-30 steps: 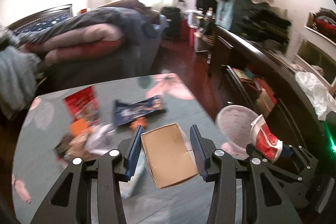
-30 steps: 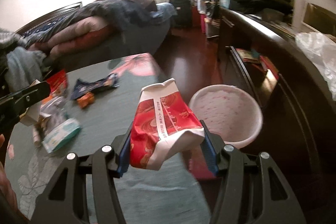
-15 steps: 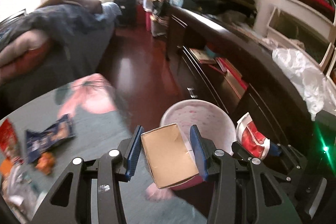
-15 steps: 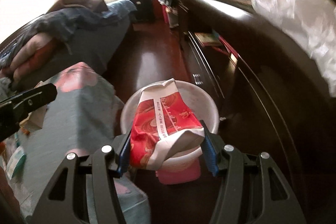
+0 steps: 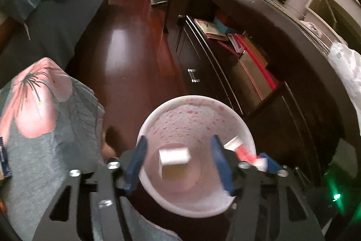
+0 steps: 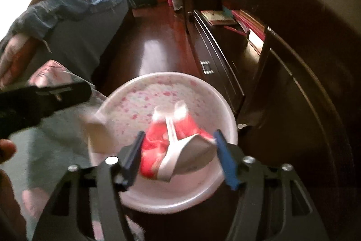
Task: Collect trash
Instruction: 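Carry both items to the pink wastebasket and open both grippers over it, then move both grippers back over the table toward the remaining trash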
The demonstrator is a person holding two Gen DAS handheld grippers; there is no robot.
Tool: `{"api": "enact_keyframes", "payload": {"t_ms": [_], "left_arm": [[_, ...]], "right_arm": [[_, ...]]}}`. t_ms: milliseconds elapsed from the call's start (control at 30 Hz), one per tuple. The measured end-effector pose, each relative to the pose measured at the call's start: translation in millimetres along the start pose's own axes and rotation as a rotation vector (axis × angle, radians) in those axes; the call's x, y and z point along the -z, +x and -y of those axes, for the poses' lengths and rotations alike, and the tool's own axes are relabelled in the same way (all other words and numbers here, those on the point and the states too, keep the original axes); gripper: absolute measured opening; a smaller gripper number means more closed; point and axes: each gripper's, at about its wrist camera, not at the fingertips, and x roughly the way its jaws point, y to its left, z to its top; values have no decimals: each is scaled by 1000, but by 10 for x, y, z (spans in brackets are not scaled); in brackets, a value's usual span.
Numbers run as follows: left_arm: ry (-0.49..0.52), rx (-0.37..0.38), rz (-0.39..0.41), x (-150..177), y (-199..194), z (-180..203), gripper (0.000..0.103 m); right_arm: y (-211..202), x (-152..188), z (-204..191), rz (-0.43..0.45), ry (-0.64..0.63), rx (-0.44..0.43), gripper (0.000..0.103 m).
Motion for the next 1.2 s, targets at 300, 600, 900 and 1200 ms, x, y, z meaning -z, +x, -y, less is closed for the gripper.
{"api": "enact_keyframes", "payload": {"t_ms": [300,600,900,1200], "left_arm": [[-21,-27,65,8,-137,-70,87],[-2,-86,144,87,-532,-82,96],[-34,-212,201,360,-1075,-342,99],[-166,-360,207,689,-1518,-1076,99]], "right_arm": [[6,96,-38,-4,-4,15,75],[-260,133,-118,18,-12,43,77],[-865,245,-461,107,-83,82,88],[-1409,453,-1149,163,-233,-26,92]]}}
